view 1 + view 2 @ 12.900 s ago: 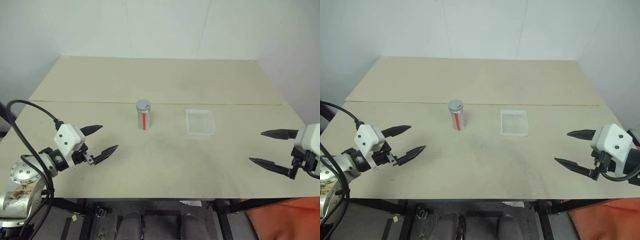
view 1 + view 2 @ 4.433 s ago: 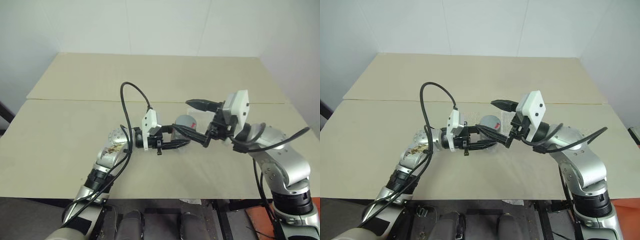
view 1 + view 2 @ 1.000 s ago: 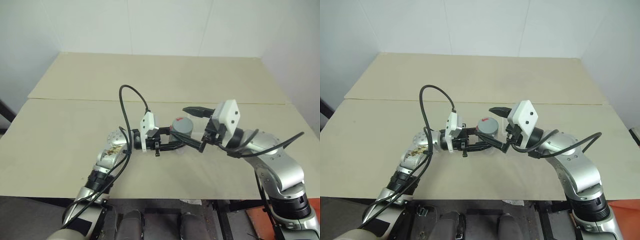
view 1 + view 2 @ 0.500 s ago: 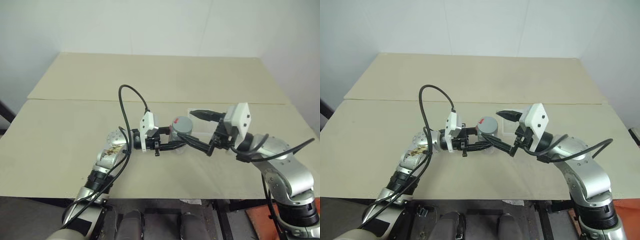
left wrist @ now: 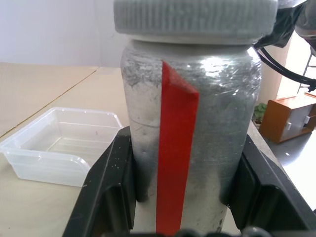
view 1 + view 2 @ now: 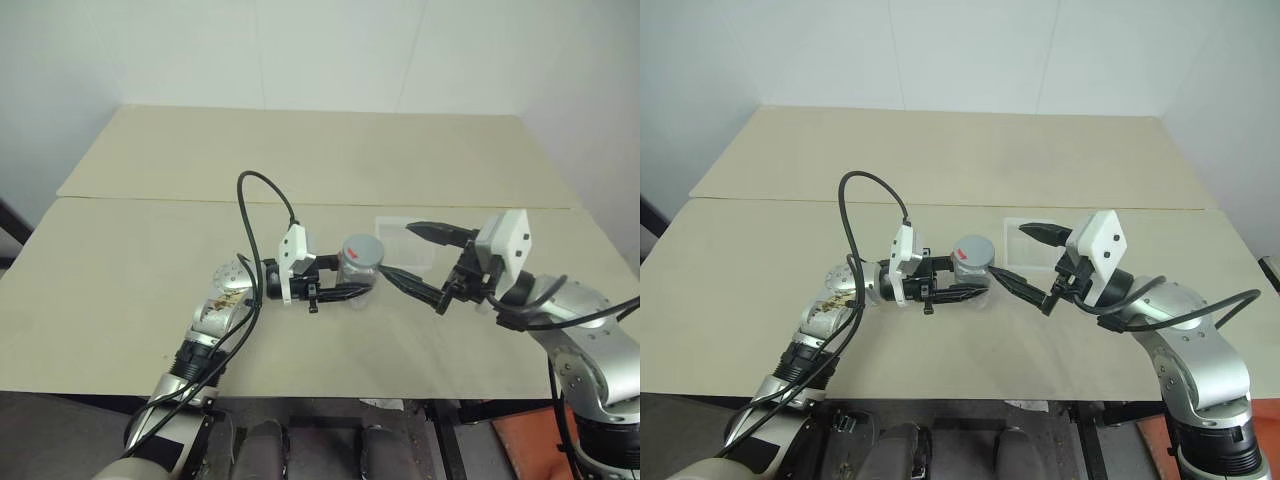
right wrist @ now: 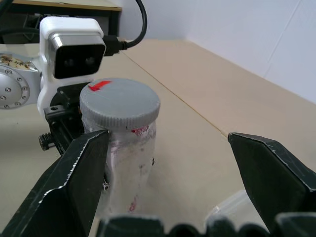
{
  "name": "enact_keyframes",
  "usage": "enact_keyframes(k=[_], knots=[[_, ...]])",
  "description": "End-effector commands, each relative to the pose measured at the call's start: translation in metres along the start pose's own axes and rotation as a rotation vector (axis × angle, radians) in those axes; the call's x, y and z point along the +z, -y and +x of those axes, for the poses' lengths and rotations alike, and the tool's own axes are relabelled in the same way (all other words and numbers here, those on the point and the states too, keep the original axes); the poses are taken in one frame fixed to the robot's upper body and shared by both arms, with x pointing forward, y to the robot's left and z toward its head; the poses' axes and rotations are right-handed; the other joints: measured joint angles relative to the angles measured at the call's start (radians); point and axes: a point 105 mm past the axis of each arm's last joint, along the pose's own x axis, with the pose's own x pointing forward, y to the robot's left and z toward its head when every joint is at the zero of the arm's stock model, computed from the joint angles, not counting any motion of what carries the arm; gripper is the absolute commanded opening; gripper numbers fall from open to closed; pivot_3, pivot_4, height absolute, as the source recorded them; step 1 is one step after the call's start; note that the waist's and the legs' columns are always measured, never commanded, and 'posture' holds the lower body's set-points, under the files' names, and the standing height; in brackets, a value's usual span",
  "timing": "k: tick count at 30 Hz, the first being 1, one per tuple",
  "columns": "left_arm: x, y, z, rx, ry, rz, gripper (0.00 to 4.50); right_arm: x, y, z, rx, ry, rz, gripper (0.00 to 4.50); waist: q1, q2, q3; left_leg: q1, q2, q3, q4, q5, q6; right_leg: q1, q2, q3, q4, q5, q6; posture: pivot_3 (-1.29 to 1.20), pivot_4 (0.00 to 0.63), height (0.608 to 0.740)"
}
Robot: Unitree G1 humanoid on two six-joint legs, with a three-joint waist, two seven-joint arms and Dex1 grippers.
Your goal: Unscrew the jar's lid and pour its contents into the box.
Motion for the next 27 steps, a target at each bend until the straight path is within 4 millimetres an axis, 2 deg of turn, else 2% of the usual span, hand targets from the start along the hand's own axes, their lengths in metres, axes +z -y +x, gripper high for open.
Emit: enact_keyframes(k=[1, 11, 20, 27], knots=[[0.012, 0.001, 0.003, -0.022, 0.027, 0.052, 2.06, 0.012, -0.001, -0.006, 0.003, 0.029, -0.049, 4.45, 0.0, 0.0, 0.0, 0.0, 0.0, 0.0, 0.0, 0.0, 0.0, 0.0, 0.0, 0.0, 0.0, 0.0, 0.0, 0.0, 0.15, 0.74], [0.01, 0.002, 0.003, -0.028, 0.016, 0.067, 2.06, 0.018, -0.018, -0.009, 0.131, 0.041, -0.006, 4.45, 0.0, 0.0, 0.0, 0.0, 0.0, 0.0, 0.0, 0.0, 0.0, 0.0, 0.0, 0.0, 0.0, 0.0, 0.0, 0.0, 0.15, 0.74], [0.014, 0.006, 0.006, -0.044, 0.051, 0.061, 2.06, 0.029, -0.02, 0.019, 0.177, 0.087, 0.045, 4.45, -0.007, 0.0, 0.0, 0.0, 0.0, 0.0, 0.0, 0.0, 0.0, 0.0, 0.0, 0.0, 0.0, 0.0, 0.0, 0.0, 0.15, 0.74], [0.021, 0.007, 0.009, -0.046, 0.098, 0.068, 2.06, 0.029, -0.02, 0.03, 0.198, 0.089, 0.065, 4.45, -0.004, 0.0, 0.0, 0.0, 0.0, 0.0, 0.0, 0.0, 0.0, 0.0, 0.0, 0.0, 0.0, 0.0, 0.0, 0.0, 0.15, 0.74]])
